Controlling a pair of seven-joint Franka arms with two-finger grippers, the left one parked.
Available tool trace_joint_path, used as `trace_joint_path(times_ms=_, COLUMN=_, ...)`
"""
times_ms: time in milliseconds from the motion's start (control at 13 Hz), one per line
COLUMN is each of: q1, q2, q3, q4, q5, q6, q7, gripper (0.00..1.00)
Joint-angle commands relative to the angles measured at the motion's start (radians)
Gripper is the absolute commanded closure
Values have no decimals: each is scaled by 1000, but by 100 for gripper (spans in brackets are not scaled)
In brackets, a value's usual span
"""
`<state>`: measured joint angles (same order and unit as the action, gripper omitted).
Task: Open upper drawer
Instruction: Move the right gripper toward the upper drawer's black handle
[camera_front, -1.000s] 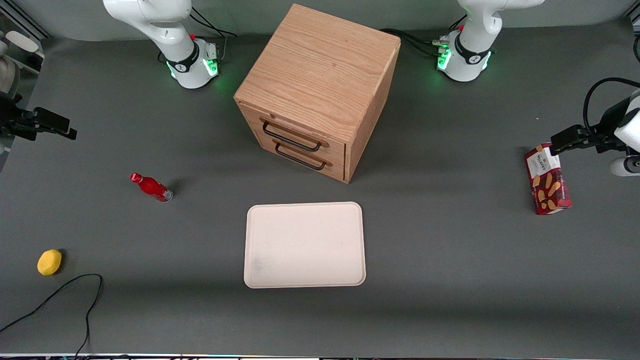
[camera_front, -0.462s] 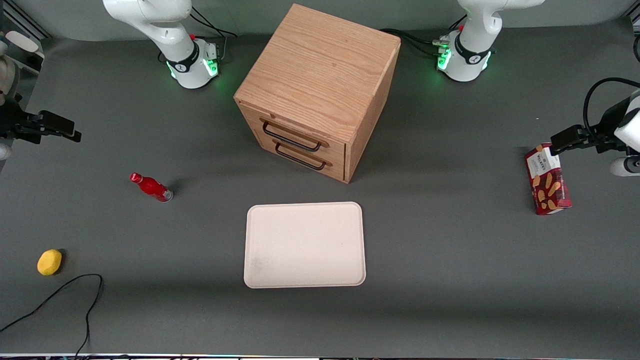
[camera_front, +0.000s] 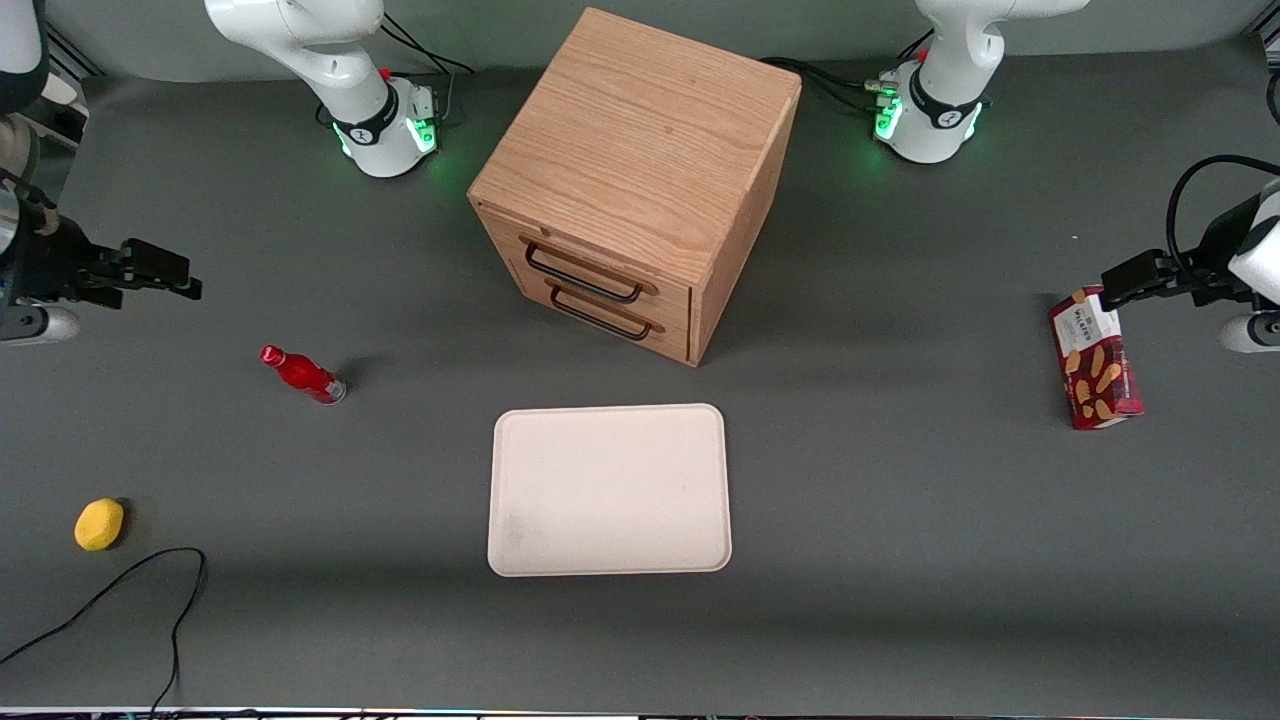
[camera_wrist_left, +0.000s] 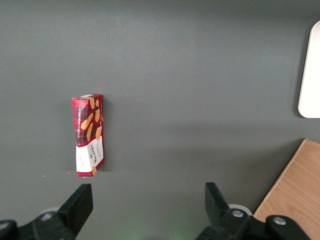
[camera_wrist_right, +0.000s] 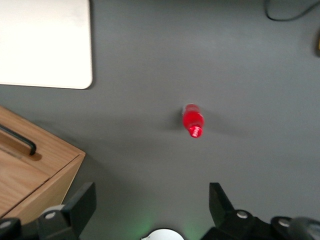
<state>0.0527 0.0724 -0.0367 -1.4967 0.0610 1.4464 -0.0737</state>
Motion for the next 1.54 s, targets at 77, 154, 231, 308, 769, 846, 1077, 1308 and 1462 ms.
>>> trace_joint_path(times_ms=77, q1=88, q2=64, q3=-2, q4=85, q5=13, q6=-26, q7=-17, gripper=0)
trace_joint_path(times_ms=154, q1=91, q2=79, q3=3, q4=88, q5=17, q6=-24, q7=-15, gripper=0)
trace_joint_path(times_ms=231, q1=101, q2=93, q3=15, q4=88, q5=17, q6=-20, q7=-15, gripper=0)
trace_joint_path(times_ms=308, q1=104, q2=110, q3=32, q4=90, q5=19, q6=-12, q7=-15, gripper=0)
trace_joint_path(times_ms=769, q1=139, q2=243, q3=143, q4=131, q5=16, q6=35, q7=-153, gripper=0)
trace_joint_path(times_ms=846, q1=154, q2=251, q3=144, q4=130, q5=19, q6=35, q7=-155, gripper=0)
trace_joint_path(times_ms=1077, q1=162, q2=305, q3=219, q4=130, q5=57, q6=22, q7=-269, gripper=0)
trace_joint_path(times_ms=1308, q1=213, q2=332, q3=239, q4=131, q5=60, q6=17, q7=-360, gripper=0)
trace_joint_path(times_ms=1462, q1=225, q2=363, q3=256, q4=136, q5=62, q6=20, q7=-403, gripper=0)
